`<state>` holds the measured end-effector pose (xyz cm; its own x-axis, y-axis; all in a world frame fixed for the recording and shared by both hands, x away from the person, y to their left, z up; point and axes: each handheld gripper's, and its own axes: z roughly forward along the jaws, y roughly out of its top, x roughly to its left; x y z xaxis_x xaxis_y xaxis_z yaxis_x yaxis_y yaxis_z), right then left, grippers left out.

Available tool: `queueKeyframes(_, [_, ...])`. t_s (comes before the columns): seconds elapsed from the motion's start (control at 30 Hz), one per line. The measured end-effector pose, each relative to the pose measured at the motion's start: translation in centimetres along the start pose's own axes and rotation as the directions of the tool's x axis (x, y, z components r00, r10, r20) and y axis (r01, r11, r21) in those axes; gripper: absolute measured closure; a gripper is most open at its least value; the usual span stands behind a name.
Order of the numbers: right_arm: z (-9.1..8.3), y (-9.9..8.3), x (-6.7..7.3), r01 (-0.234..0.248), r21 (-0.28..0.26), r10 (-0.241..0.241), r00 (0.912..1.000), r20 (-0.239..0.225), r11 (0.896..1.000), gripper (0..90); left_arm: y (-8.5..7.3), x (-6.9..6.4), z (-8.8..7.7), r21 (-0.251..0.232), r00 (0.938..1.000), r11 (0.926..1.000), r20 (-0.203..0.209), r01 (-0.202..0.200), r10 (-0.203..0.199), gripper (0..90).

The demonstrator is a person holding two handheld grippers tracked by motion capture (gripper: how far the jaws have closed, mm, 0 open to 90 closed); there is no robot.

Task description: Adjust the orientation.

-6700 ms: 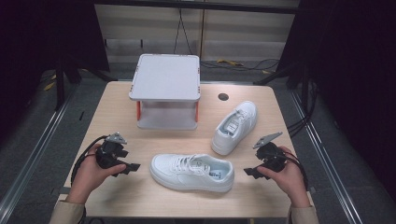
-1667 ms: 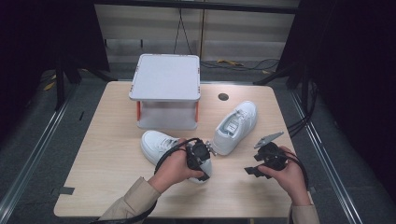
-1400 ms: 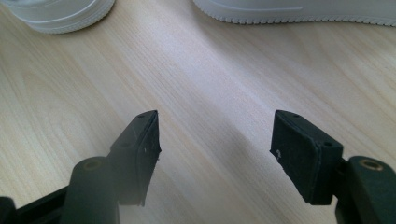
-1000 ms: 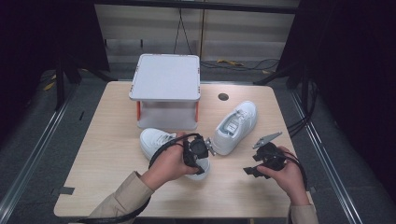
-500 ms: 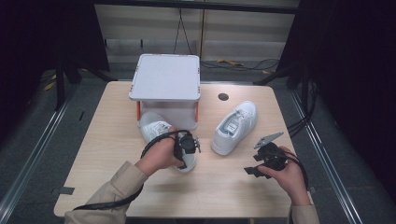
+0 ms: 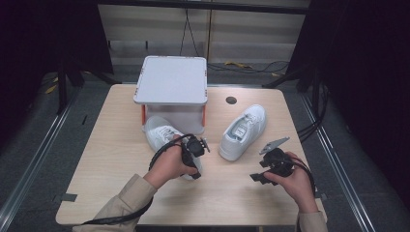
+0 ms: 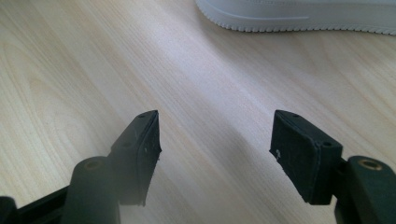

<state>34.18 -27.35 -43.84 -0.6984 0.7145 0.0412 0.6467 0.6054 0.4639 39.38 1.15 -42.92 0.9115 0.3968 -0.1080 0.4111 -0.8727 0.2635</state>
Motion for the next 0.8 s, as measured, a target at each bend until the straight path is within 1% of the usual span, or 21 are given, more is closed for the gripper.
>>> queueKeyframes(0.03, [0.0,-0.1,-0.1,0.003,-0.006,-0.003,1.0000,-0.001,1.000,32.8,0.4,-0.2,0.0,0.024,0.9988,0.9992,-0.038,0.032,-0.031,47.8])
queueKeyframes(0.07, [0.0,-0.1,-0.2,-0.001,-0.008,0.001,1.0000,-0.001,1.000,32.7,0.5,-0.2,0.0,0.036,0.9985,0.9993,-0.054,0.014,-0.012,52.1])
queueKeyframes(0.1, [-0.1,-0.1,-0.2,-0.004,-0.007,0.004,1.0000,-0.001,1.000,32.8,0.6,-0.2,0.0,0.032,0.9990,0.9994,-0.042,0.016,-0.015,60.5])
queueKeyframes(0.13, [-0.1,-0.1,-0.2,-0.004,-0.007,0.004,1.0000,-0.001,1.000,32.8,0.6,-0.2,0.0,0.032,0.9990,0.9994,-0.042,0.016,-0.015,70.2])
queueKeyframes(0.17, [-0.1,-0.1,-0.2,-0.002,-0.008,0.002,1.0000,-0.001,1.000,32.7,0.6,-0.3,0.0,0.033,0.9998,0.9993,-0.015,0.017,-0.016,73.7])
queueKeyframes(0.2, [-0.1,-0.1,-0.2,0.000,-0.010,0.000,1.0000,-0.001,1.000,32.7,0.5,-0.3,-0.1,0.028,0.9999,0.9996,-0.013,0.010,-0.010,74.5])
queueKeyframes(0.23, [-0.1,-0.1,-0.2,0.000,-0.011,0.000,1.0000,0.000,1.000,32.7,0.4,-0.4,-0.2,0.026,0.9998,0.9996,-0.015,-0.011,0.011,75.1])
queueKeyframes(0.27, [-0.1,-0.1,-0.2,0.000,-0.011,0.000,1.0000,0.000,1.000,32.7,0.4,-0.4,-0.2,0.026,0.9998,0.9996,-0.015,-0.011,0.011,75.5])
queueKeyframes(0.3, [0.0,-0.1,-0.1,0.001,-0.010,-0.001,1.0000,-0.001,1.000,32.8,0.1,-0.5,-0.2,0.023,0.9984,0.9983,-0.017,-0.054,0.054,75.8])
queueKeyframes(0.37, [0.1,-0.1,-0.1,0.001,-0.007,-0.001,1.0000,-0.004,1.000,32.7,-0.2,-0.7,-0.5,0.043,0.9958,0.9953,-0.027,-0.087,0.088,75.9])
queueKeyframes(0.4, [0.1,-0.1,-0.1,0.001,-0.007,-0.001,1.0000,-0.004,1.000,32.7,-0.2,-0.7,-0.5,0.043,0.9958,0.9953,-0.027,-0.087,0.088,75.8])
queueKeyframes(0.43, [0.1,0.0,0.0,0.007,-0.003,-0.007,1.0000,-0.004,1.000,32.7,-0.5,-1.1,-0.6,0.056,0.9911,0.9907,-0.043,-0.124,0.126,75.7])
queueKeyframes(0.47, [0.1,0.0,0.0,0.007,-0.003,-0.007,1.0000,-0.004,1.000,32.7,-0.5,-1.1,-0.6,0.056,0.9911,0.9907,-0.043,-0.124,0.126,75.6])
queueKeyframes(0.57, [0.0,0.1,0.1,0.004,-0.005,-0.004,1.0000,-0.003,1.000,32.7,-0.8,-1.0,-1.2,0.071,0.9857,0.9845,-0.040,-0.161,0.164,75.4])
queueKeyframes(0.6, [-0.1,0.1,0.1,0.007,-0.008,-0.007,1.0000,-0.001,1.000,32.7,-0.9,-0.9,-1.5,0.058,0.9867,0.9861,-0.038,-0.156,0.158,75.1])
queueKeyframes(0.63, [-0.1,0.1,0.1,0.008,-0.010,-0.008,1.0000,-0.001,1.000,32.7,-0.9,-0.7,-1.8,0.056,0.9835,0.9831,-0.040,-0.174,0.177,74.8])
queueKeyframes(0.67, [-0.1,0.1,0.1,0.011,-0.012,-0.011,0.9999,0.000,1.000,32.7,-0.8,-0.4,-2.2,0.044,0.9845,0.9845,-0.037,-0.170,0.172,74.3])
queueKeyframes(0.7, [-0.1,0.1,0.1,0.009,-0.011,-0.009,1.0000,0.000,1.000,32.8,-0.7,-0.2,-2.5,0.046,0.9796,0.9805,-0.054,-0.191,0.194,73.9])
queueKeyframes(0.73, [-0.1,0.1,0.1,0.006,-0.009,-0.006,1.0000,-0.001,1.000,32.7,-0.6,0.1,-2.8,0.064,0.9786,0.9795,-0.065,-0.191,0.195,73.0])
queueKeyframes(0.77, [0.0,0.1,0.1,0.008,-0.008,-0.008,1.0000,-0.002,1.000,32.7,-0.5,0.4,-2.9,0.067,0.9756,0.9773,-0.076,-0.201,0.206,72.6])
queueKeyframes(0.8, [0.0,0.0,0.0,0.005,-0.007,-0.005,1.0000,-0.002,1.000,32.8,-0.6,0.6,-3.0,0.069,0.9686,0.9723,-0.097,-0.223,0.229,72.3])
